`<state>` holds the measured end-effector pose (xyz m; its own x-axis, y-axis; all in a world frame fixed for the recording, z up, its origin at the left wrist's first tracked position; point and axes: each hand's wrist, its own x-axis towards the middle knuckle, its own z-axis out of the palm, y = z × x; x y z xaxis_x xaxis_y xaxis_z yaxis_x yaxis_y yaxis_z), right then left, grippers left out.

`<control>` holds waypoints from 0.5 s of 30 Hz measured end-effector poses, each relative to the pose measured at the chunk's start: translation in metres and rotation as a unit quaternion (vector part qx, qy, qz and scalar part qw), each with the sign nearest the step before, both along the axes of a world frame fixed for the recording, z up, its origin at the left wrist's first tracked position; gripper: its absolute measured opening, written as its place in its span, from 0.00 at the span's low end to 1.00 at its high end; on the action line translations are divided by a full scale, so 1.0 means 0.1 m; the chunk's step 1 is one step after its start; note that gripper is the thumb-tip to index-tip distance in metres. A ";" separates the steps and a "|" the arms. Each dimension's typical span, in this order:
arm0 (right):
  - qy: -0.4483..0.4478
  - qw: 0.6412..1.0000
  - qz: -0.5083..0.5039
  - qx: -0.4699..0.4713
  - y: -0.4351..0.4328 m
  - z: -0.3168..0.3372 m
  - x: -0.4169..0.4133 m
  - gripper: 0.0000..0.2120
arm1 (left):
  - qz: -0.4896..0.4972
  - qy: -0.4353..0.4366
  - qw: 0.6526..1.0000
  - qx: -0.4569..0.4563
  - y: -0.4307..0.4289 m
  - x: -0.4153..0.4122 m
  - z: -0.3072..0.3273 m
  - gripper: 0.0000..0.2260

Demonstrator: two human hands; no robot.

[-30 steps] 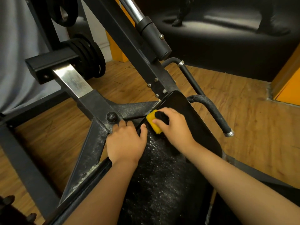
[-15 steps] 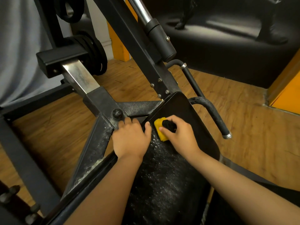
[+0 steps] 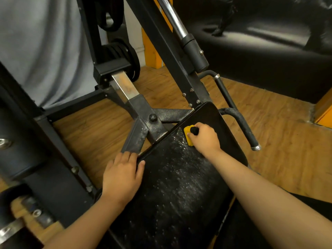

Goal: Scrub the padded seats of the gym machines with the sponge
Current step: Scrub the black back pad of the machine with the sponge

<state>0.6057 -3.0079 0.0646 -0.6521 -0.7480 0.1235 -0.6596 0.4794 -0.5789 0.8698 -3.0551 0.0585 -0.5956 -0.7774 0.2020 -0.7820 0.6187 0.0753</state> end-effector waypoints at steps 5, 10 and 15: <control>0.000 0.998 -0.037 -0.051 0.01 0.04 -0.14 0.11 | 0.031 0.012 0.998 -0.047 0.05 0.00 -0.07 0.15; -0.011 0.995 -0.024 -0.095 -0.22 0.07 -0.19 0.12 | 0.020 0.006 0.997 -0.080 0.04 -0.03 -0.11 0.16; -0.022 0.993 0.031 -0.112 -0.24 0.03 0.16 0.13 | 0.024 0.011 0.996 -0.082 0.03 -0.05 -0.12 0.18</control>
<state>0.6219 -3.0323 0.0676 -0.6142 -0.7438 0.2637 -0.6554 0.2947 -0.6954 0.8647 -3.0520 0.0464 -0.5523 -0.7603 0.3418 -0.8104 0.5858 -0.0066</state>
